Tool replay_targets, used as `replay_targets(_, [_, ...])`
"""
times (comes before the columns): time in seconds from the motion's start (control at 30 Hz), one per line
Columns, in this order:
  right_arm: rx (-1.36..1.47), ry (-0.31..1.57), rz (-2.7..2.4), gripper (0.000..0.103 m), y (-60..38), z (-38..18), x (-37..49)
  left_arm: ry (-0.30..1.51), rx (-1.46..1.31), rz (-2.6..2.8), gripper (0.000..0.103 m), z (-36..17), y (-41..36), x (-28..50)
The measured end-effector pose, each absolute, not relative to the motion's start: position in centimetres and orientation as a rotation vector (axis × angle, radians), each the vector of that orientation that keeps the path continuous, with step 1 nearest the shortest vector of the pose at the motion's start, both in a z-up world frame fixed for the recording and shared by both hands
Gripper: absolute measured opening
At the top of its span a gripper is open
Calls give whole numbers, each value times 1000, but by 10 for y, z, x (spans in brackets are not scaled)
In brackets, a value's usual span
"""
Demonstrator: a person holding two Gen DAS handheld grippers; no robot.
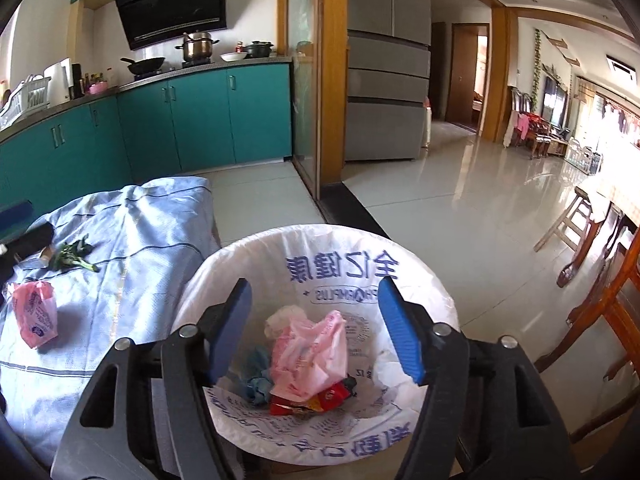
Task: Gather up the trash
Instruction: 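Carry the tissue and pink bag over the wastebasket and open both tools, then grasp the pink bag with blue logo with the right tool while the left tool moves over the clear wrapper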
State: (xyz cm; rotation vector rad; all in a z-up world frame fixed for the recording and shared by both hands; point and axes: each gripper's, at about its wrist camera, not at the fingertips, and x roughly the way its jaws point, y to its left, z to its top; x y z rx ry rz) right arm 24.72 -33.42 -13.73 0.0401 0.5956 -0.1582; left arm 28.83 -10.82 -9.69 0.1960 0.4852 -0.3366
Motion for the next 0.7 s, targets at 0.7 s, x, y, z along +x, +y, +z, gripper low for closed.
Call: replay_targets(0.7, [-116,770,513,80,-120,-143,289,649,3,196,94,-95,132,293])
